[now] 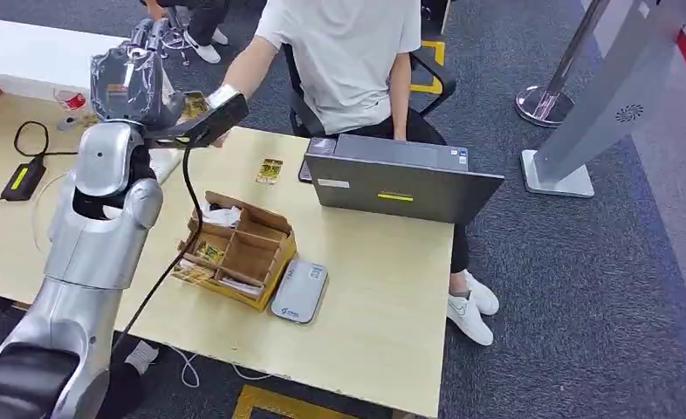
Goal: Pass the card to the sensor for recognition and then transmit it.
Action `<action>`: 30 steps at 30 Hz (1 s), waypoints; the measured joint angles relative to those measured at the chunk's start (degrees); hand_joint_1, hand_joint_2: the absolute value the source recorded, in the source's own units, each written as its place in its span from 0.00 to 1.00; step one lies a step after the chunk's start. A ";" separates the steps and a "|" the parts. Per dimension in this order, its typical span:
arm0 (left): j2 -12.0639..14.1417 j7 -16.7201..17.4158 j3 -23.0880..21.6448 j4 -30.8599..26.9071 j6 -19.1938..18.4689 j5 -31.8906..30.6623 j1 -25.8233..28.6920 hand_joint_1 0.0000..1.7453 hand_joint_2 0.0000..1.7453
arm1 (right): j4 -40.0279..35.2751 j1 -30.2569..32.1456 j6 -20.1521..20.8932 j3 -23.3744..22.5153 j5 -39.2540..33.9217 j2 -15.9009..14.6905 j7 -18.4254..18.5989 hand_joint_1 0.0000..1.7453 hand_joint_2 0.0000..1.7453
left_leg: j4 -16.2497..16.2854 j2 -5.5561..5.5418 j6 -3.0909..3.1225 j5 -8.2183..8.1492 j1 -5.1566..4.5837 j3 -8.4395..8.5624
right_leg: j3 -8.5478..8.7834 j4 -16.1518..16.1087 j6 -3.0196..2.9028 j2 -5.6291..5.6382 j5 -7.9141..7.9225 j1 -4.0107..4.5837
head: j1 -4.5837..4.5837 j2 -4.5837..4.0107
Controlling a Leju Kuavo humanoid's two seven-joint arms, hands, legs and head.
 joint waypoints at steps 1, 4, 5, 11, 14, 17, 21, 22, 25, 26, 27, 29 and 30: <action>-0.04 -0.87 0.06 0.00 0.48 1.17 0.12 0.00 1.00 | 0.00 0.00 0.00 0.00 -0.04 0.02 -0.02 0.00 0.00 | 0.00 0.00 0.00 0.00 0.00 0.00 | 0.00 0.00 0.00 0.00 0.00 0.00 | 0.02 0.00; -0.15 -3.15 0.61 -0.75 1.79 4.68 1.40 0.00 1.00 | 0.00 0.04 -0.02 0.00 -0.48 0.11 -0.20 0.00 0.00 | 0.00 0.00 0.00 0.00 0.00 0.00 | 0.01 0.01 0.00 0.01 0.00 0.00 | 0.00 0.00; -0.13 -3.59 0.88 -1.51 2.06 5.49 2.25 0.00 1.00 | 0.02 0.09 -0.02 0.00 -0.55 0.11 -0.22 0.00 0.00 | 0.00 0.00 0.00 0.00 0.00 0.01 | 0.01 0.01 0.00 0.01 0.00 0.00 | 0.00 0.00; 1.85 -9.44 5.67 -8.65 -2.59 27.50 9.33 0.00 1.00 | 0.00 0.81 -0.26 -0.83 -2.69 0.09 -1.35 0.00 0.00 | -0.07 0.06 -0.03 -0.03 0.00 -0.02 | -0.01 0.01 -0.02 0.06 -0.03 0.00 | 0.02 0.00; 4.22 -13.45 10.91 -11.37 -6.37 45.49 14.26 0.00 1.00 | 0.00 1.40 -0.20 -1.86 -3.89 0.09 -2.34 0.00 0.00 | -0.10 0.19 -0.07 -0.06 0.02 -0.05 | -0.03 0.03 -0.05 0.18 -0.06 0.01 | -0.02 0.00; 8.16 -18.06 18.59 -13.99 -8.57 61.87 20.85 0.00 1.00 | 0.00 1.81 -0.20 -3.06 -4.81 -0.02 -2.99 0.00 0.00 | -0.17 0.59 -0.26 -0.19 0.02 0.14 | -0.06 0.06 -0.21 0.55 -0.14 0.02 | -0.04 0.00; 11.28 -23.69 32.07 -14.80 -10.56 75.78 28.84 0.00 1.00 | 0.00 2.39 -0.33 -4.52 -5.86 -0.28 -3.26 0.00 0.00 | -0.19 0.61 -0.28 -0.20 0.07 0.10 | -0.15 0.05 -0.27 0.58 -0.19 0.04 | -0.17 0.00; 11.54 -24.26 34.52 -14.80 -11.13 77.78 30.39 0.00 1.00 | 0.00 2.41 -0.37 -4.72 -5.99 -0.28 -3.32 0.00 0.00 | -0.21 0.59 -0.31 -0.22 0.08 0.07 | -0.13 0.05 -0.26 0.57 -0.21 0.05 | -0.13 0.00; 12.00 -26.54 44.52 -13.24 -14.57 87.90 35.96 0.00 1.00 | -0.02 2.39 -0.63 -5.77 -6.62 -0.33 -3.61 0.00 0.00 | -0.25 0.62 -0.39 -0.35 0.05 0.12 | -0.07 0.04 -0.35 0.59 -0.32 0.05 | -0.07 0.00; 12.00 -28.18 48.43 -11.27 -17.28 90.82 37.80 0.00 1.00 | 0.00 2.45 -0.77 -6.10 -6.75 -0.33 -3.76 0.00 0.00 | -0.25 0.65 -0.37 -0.39 0.05 0.17 | -0.07 0.04 -0.36 0.63 -0.33 0.05 | -0.09 0.00; 12.00 -30.41 52.23 -8.45 -20.23 92.44 39.40 0.00 1.00 | 0.00 2.57 -0.96 -6.34 -6.86 -0.33 -3.96 0.00 0.00 | -0.26 0.67 -0.37 -0.39 0.06 0.18 | -0.07 0.03 -0.37 0.65 -0.34 0.05 | -0.02 0.00; 11.87 -32.30 58.45 -3.21 -23.43 92.07 41.89 0.00 0.00 | 0.00 2.69 -1.33 -6.97 -7.02 -0.33 -4.07 0.00 0.00 | -0.25 0.63 -0.36 -0.40 0.07 0.14 | -0.10 0.01 -0.37 0.61 -0.37 0.06 | -0.13 0.00; 11.69 -33.31 61.26 -0.05 -24.18 90.65 42.68 0.00 0.00 | 0.00 2.71 -1.68 -7.24 -7.04 -0.33 -4.04 0.00 0.00 | -0.25 0.58 -0.34 -0.41 0.07 0.14 | -0.06 0.01 -0.35 0.56 -0.41 0.06 | -0.07 0.00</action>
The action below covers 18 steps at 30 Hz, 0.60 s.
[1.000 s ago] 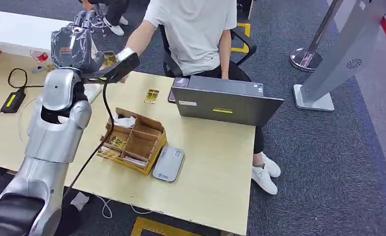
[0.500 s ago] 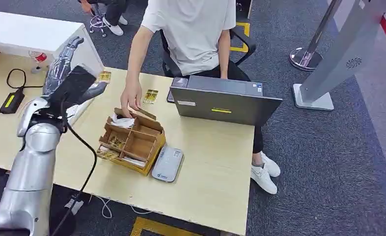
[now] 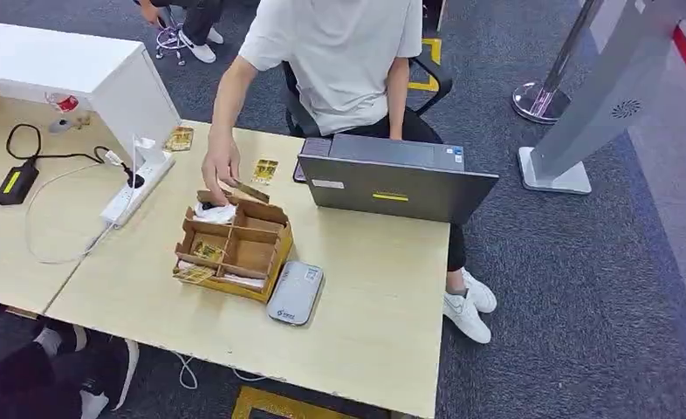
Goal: Pass the card to the sensor for recognition and then transmit it.
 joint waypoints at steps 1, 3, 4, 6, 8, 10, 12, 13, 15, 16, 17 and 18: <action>-0.17 -1.33 3.12 3.89 -0.35 -1.68 0.65 0.00 0.00 | 0.00 -0.03 -0.35 -0.24 0.00 0.00 0.07 0.00 0.00 | 0.00 0.00 0.00 -0.01 -0.02 0.03 | 0.00 0.00 -0.01 0.00 -0.01 -0.02 | 0.04 0.00; -1.05 -4.50 8.04 11.60 1.34 -7.11 1.59 0.00 0.00 | 0.00 -0.05 -1.93 -0.55 0.09 0.02 1.25 0.00 0.00 | 0.00 -0.07 0.01 -0.03 -0.01 0.03 | 0.04 -0.06 -0.01 -0.08 -0.02 -0.01 | -0.07 0.00; -1.55 -5.48 9.97 16.66 2.56 -10.32 1.47 0.00 0.00 | 0.00 -0.07 -2.95 -0.81 0.33 0.02 2.29 0.00 0.00 | 0.00 -0.21 0.01 -0.03 -0.06 0.04 | 0.07 -0.05 0.04 -0.22 -0.07 -0.06 | 0.04 0.00; -2.76 -5.26 12.41 24.24 3.35 -13.97 1.92 0.00 0.00 | 0.00 -0.09 -4.46 -1.11 1.16 0.02 4.03 0.00 0.00 | 0.01 -0.32 0.02 -0.03 -0.06 0.04 | 0.15 -0.09 0.09 -0.31 -0.10 -0.08 | -0.09 0.00; -4.96 -1.34 14.31 33.29 4.71 -15.45 1.68 0.00 1.00 | 0.02 -0.15 -6.87 -1.11 2.87 0.09 7.09 0.00 0.00 | 0.01 -0.53 0.05 -0.03 -0.13 0.07 | 0.23 -0.10 0.12 -0.49 -0.12 -0.15 | 0.00 0.00; -7.83 1.87 15.81 40.32 5.73 -15.42 1.67 0.00 1.00 | 0.04 -0.17 -7.96 -1.11 4.00 0.28 8.88 0.00 0.00 | 0.04 -0.56 0.09 -0.04 -0.12 0.05 | 0.26 -0.15 0.17 -0.52 -0.10 -0.15 | -0.07 0.00; -11.17 7.12 17.48 45.83 7.33 -13.98 1.33 0.00 1.00 | 0.09 -0.25 -8.61 -1.09 4.53 0.50 10.76 0.00 0.00 | 0.06 -0.63 0.14 -0.05 -0.16 0.06 | 0.29 -0.19 0.23 -0.59 -0.07 -0.19 | 0.02 0.00; -13.08 9.19 18.28 48.34 9.08 -14.31 1.04 0.00 1.00 | 0.11 -0.30 -8.61 -1.09 4.39 0.59 11.52 0.00 1.00 | 0.09 -0.65 0.26 -0.05 -0.17 0.05 | 0.30 -0.19 0.24 -0.63 -0.06 -0.21 | 0.00 0.00; -16.27 11.29 18.70 51.73 12.12 -15.62 0.70 0.00 1.00 | 0.20 -0.42 -8.61 -1.11 3.96 0.85 12.46 0.00 1.00 | 0.14 -0.66 0.28 -0.06 -0.20 0.06 | 0.29 -0.21 0.26 -0.64 -0.05 -0.24 | 0.07 0.00; -17.95 12.12 18.70 52.97 13.60 -16.21 0.55 0.00 1.00 | 0.17 -0.38 -8.65 -0.83 3.47 0.90 12.74 0.00 1.00 | 0.17 -0.65 0.32 -0.07 -0.20 0.06 | 0.29 -0.22 0.31 -0.63 -0.02 -0.23 | 0.11 0.00; -18.72 12.50 18.59 53.79 14.36 -16.54 0.51 0.00 1.00 | 0.09 -0.30 -8.72 0.06 2.93 0.90 13.13 0.00 1.00 | 0.17 -0.64 0.33 -0.07 -0.20 0.06 | 0.29 -0.22 0.34 -0.61 -0.01 -0.24 | 0.22 0.00; -19.81 12.86 18.12 54.59 14.78 -16.67 0.49 0.00 1.00 | -0.04 -0.12 -8.70 0.97 2.29 0.90 13.27 0.00 1.00 | 0.18 -0.64 0.33 -0.08 -0.16 0.05 | 0.32 -0.23 0.36 -0.61 0.01 -0.24 | 0.11 0.00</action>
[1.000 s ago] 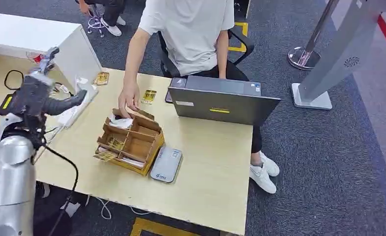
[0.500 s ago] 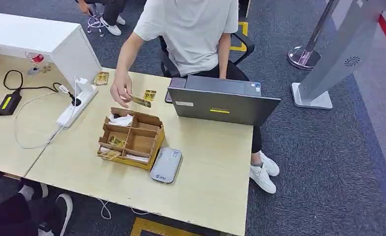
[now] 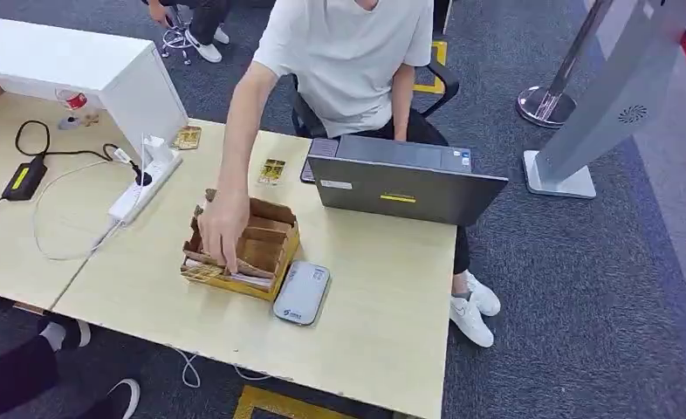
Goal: Pass the card to the sensor for recognition and then transmit it.
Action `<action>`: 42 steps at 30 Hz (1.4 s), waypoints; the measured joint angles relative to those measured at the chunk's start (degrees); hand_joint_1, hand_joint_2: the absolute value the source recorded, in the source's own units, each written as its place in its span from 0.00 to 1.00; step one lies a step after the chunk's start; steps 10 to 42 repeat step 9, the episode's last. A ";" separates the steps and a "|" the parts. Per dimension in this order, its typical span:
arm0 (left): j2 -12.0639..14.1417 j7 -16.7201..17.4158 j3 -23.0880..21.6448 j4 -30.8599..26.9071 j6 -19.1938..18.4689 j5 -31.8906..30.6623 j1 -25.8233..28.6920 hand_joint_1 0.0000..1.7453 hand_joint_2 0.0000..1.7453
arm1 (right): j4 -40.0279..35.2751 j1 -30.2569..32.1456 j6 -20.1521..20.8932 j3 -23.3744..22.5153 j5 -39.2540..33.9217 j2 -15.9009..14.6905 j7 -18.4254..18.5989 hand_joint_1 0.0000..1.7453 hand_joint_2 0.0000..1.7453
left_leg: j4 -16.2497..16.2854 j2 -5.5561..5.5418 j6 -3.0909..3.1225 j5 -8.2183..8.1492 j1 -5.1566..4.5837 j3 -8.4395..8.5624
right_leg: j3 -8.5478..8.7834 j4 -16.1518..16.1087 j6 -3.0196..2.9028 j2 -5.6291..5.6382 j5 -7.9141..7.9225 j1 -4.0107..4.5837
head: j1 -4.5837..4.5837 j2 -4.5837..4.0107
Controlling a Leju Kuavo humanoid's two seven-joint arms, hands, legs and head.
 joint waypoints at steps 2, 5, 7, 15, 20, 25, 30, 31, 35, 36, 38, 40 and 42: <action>-0.96 0.46 -1.57 0.98 0.77 -0.07 0.01 0.00 0.00 | -0.31 0.38 0.18 2.23 -1.64 0.00 0.26 0.00 1.00 | 0.00 0.01 0.01 0.00 0.00 0.01 | -0.01 0.01 0.03 0.02 0.02 0.01 | 0.16 0.00; -1.85 0.90 -4.18 1.61 1.46 0.04 0.14 0.00 0.00 | -0.90 1.00 0.35 5.38 -3.94 -0.02 0.68 0.00 0.00 | 0.00 0.00 0.00 0.00 0.03 0.02 | -0.01 0.03 0.02 0.02 0.02 0.06 | -0.04 0.00; -2.05 1.35 -6.74 1.79 2.03 0.07 0.42 0.00 0.00 | -1.42 1.49 0.85 8.01 -5.72 -0.18 1.05 0.00 0.00 | 0.00 0.00 0.00 0.00 0.07 0.02 | -0.02 0.06 0.02 0.02 0.01 0.12 | -0.08 0.00; -2.20 1.68 -9.34 1.79 2.36 0.13 0.73 0.00 0.00 | -1.84 1.97 1.14 10.43 -7.32 -0.44 1.20 0.00 0.00 | 0.00 0.00 0.00 0.00 0.09 0.01 | -0.01 0.06 0.01 0.02 0.01 0.14 | -0.08 0.00; -2.20 1.68 -9.34 1.79 2.36 0.13 0.73 0.00 0.00 | -1.84 1.97 1.14 10.43 -7.32 -0.44 1.20 0.00 0.00 | 0.00 0.00 0.00 0.00 0.09 0.01 | -0.01 0.06 0.01 0.02 0.01 0.14 | -0.08 0.00; -2.20 1.68 -9.34 1.79 2.36 0.13 0.73 0.00 0.00 | -1.84 1.97 1.14 10.43 -7.32 -0.44 1.20 0.00 0.00 | 0.00 0.00 0.00 0.00 0.09 0.01 | -0.01 0.06 0.01 0.02 0.01 0.14 | -0.08 0.00; -2.20 1.68 -9.34 1.79 2.36 0.13 0.73 0.00 0.00 | -1.84 1.97 1.14 10.43 -7.32 -0.44 1.20 0.00 0.00 | 0.00 0.00 0.00 0.00 0.09 0.01 | -0.01 0.06 0.01 0.02 0.01 0.14 | -0.08 0.00; -2.20 1.68 -9.34 1.79 2.36 0.13 0.73 0.00 0.00 | -1.84 1.97 1.14 10.43 -7.32 -0.44 1.20 0.00 0.00 | 0.00 0.00 0.00 0.00 0.09 0.01 | -0.01 0.06 0.01 0.02 0.01 0.14 | -0.08 0.00; -2.20 1.68 -9.34 1.79 2.36 0.13 0.73 0.00 0.00 | -1.84 1.97 1.14 10.43 -7.32 -0.44 1.20 0.00 0.00 | 0.00 0.00 0.00 0.00 0.09 0.01 | -0.01 0.06 0.01 0.02 0.01 0.14 | -0.08 0.00; -2.20 1.68 -9.34 1.79 2.36 0.13 0.73 0.00 0.00 | -1.84 1.97 1.14 10.43 -7.32 -0.44 1.20 0.00 0.00 | 0.00 0.00 0.00 0.00 0.09 0.01 | -0.01 0.06 0.01 0.02 0.01 0.14 | -0.08 0.00; -2.20 1.68 -9.34 1.79 2.36 0.13 0.73 0.00 0.00 | -1.84 1.97 1.14 10.43 -7.32 -0.44 1.20 0.00 0.00 | 0.00 0.00 0.00 0.00 0.09 0.01 | -0.01 0.06 0.01 0.02 0.01 0.14 | -0.08 0.00; -2.20 1.68 -9.34 1.79 2.36 0.13 0.73 0.00 0.00 | -1.84 1.97 1.14 10.43 -7.32 -0.44 1.20 0.00 0.00 | 0.00 0.00 0.00 0.00 0.09 0.01 | -0.01 0.06 0.01 0.02 0.01 0.14 | -0.08 0.00; -2.20 1.68 -9.34 1.79 2.36 0.13 0.73 0.00 0.00 | -1.84 1.97 1.14 10.43 -7.32 -0.44 1.20 0.00 0.00 | 0.00 0.00 0.00 0.00 0.09 0.01 | -0.01 0.06 0.01 0.02 0.01 0.14 | -0.08 0.00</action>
